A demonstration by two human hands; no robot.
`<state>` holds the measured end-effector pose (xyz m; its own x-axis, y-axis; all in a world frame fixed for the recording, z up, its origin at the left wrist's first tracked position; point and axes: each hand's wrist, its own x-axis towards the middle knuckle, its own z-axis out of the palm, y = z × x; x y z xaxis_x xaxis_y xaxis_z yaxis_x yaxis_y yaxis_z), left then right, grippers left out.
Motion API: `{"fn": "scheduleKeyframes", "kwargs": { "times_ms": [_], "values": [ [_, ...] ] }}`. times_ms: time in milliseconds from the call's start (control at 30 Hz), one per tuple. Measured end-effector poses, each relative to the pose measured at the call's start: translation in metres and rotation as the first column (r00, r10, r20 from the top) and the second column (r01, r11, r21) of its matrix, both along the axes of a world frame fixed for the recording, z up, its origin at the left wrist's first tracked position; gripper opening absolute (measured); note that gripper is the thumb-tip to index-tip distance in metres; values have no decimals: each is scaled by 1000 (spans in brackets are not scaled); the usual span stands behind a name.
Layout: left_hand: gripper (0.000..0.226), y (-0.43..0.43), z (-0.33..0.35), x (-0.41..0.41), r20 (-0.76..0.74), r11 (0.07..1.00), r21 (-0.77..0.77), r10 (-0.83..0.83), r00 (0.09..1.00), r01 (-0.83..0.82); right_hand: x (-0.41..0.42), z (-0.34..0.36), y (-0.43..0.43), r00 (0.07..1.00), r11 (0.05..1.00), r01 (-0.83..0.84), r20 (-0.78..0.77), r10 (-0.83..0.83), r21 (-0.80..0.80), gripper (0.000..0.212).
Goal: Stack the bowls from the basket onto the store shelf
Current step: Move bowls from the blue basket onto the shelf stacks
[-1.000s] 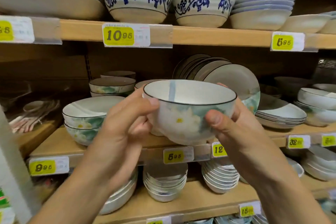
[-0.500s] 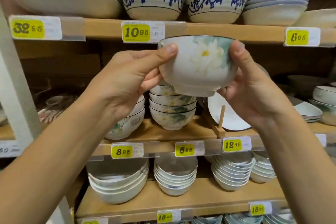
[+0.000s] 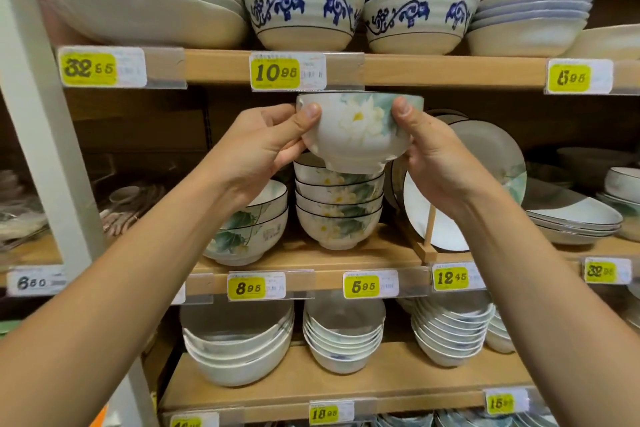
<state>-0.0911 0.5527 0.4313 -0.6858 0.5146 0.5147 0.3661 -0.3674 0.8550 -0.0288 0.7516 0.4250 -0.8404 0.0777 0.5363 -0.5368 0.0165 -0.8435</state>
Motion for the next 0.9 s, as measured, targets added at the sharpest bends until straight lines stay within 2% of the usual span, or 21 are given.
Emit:
{"fn": "scheduleKeyframes", "kwargs": {
  "times_ms": [167,200,267,333,400,533,600,700,767,833,900],
  "values": [
    [33,3,-4,-20,-6,999,-37,-3,1000,3,-14,3,2,997,995,63,31,-66,80,108],
    [30,4,-4,-25,10,999,-47,7,1000,-6,-16,5,2,996,992,69,48,-75,104,103],
    [25,6,-5,-36,24,998,-65,18,1000,-17,-22,7,5,993,987,65,88,-78,146,79],
    [31,8,-5,-44,46,998,-59,21,999,-18,-28,10,11,986,979,67,137,-95,191,60],
    [34,8,-5,-50,74,998,-62,24,997,-20,-32,14,16,975,973,66,193,-110,222,55],
    [21,2,-10,-64,83,983,-184,36,996,-20,-40,22,26,948,952,20,297,-116,306,49],
    [29,1,-14,-73,110,981,-196,37,993,-15,-43,26,29,924,929,5,354,-145,369,69],
    [32,0,-16,-81,164,979,-201,31,986,3,-50,32,30,896,889,-3,396,-200,457,120],
    [31,0,-16,-85,181,978,-209,20,983,19,-55,38,30,885,849,-12,400,-237,529,132],
    [32,-1,-16,-88,180,972,-235,22,983,22,-60,40,30,857,798,-34,428,-286,602,122],
    [29,-1,-16,-91,146,956,-293,18,989,26,-66,40,32,825,761,-77,470,-314,645,93]
  ]
}}
